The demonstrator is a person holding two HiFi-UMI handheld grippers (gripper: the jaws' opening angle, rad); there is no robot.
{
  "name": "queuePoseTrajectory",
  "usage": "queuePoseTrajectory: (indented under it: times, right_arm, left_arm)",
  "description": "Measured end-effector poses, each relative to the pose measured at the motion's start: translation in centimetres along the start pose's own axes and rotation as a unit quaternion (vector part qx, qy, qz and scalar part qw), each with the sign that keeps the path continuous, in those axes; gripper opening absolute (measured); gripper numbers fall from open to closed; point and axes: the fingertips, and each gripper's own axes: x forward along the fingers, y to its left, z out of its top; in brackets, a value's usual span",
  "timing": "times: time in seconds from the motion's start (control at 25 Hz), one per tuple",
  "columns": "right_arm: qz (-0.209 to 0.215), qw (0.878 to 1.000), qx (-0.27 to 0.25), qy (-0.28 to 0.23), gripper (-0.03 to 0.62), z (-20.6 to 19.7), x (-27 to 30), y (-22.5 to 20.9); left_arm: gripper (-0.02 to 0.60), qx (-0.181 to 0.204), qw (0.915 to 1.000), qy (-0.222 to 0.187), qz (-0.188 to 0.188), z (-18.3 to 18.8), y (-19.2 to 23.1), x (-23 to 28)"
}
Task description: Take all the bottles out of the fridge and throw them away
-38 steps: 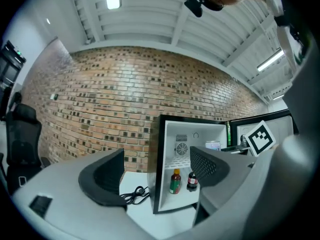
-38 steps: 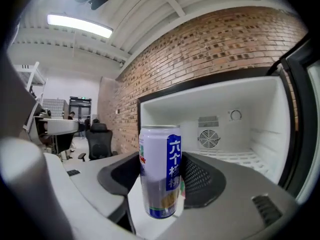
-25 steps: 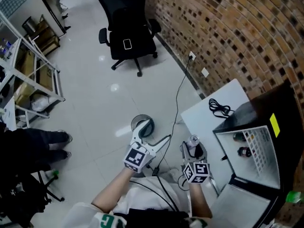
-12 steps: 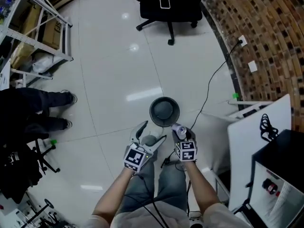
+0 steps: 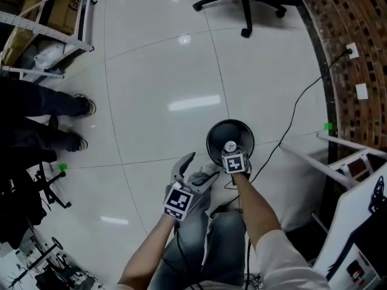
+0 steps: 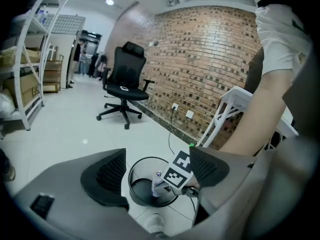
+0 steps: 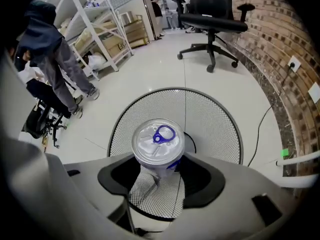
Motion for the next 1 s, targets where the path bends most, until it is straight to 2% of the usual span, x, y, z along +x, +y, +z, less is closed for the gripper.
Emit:
queuePoseTrajectory:
  times: [0.12, 0.2, 0.28, 0.4, 0.52, 0.64, 0.8, 1.0]
  right_arm:
    - [0.005, 0.999, 0.026, 0.031, 0.265, -1.3, 1.9, 0.2]
    - [0.011, 0.998, 0.050, 0.034, 0.267, -1.5, 2.4, 0.2]
    - [0.028, 0.997, 0.076, 0.019, 0.276, -1.4, 2.5, 0.2]
    - [0.062, 0.994, 0.087, -0.025, 0.348, -0.2, 1.3, 0.9]
    - [0.057, 0.994, 0.081, -0.053, 0.353, 0.5, -2.2, 0.2]
    - [0.050, 0.992, 0.088, -0.081, 0.353, 1.1, -7.9, -0.3]
    - [0.048, 0.986, 0.095, -0.129, 0.353, 3.3, -18.0, 0.6]
    - [0.032, 0.968, 0.134, -0.210, 0.353, 3.3, -33.7, 1.0]
  left_arm:
    - [0.388, -0.002, 1.0000, -0.001, 0.008, 0.0, 0.3, 0.1]
    - [0.388, -0.002, 0.9999, -0.004, 0.010, 0.5, 0.4, 0.2]
    - [0.388, -0.009, 0.9998, -0.009, 0.015, 1.2, 0.5, 0.4]
    - [0.388, -0.015, 0.9997, -0.009, 0.017, 1.1, 0.8, 0.3]
    - [0.388, -0.014, 0.9999, -0.005, 0.009, 1.6, -0.2, -0.3]
    - [0.388, -0.010, 0.9999, -0.008, -0.004, 4.3, -1.7, -2.0]
    - [0.388, 0.002, 0.9995, -0.026, -0.018, 10.1, -3.3, -4.9]
    - [0.388, 0.032, 0.9964, -0.035, -0.070, 16.5, -9.7, -8.5]
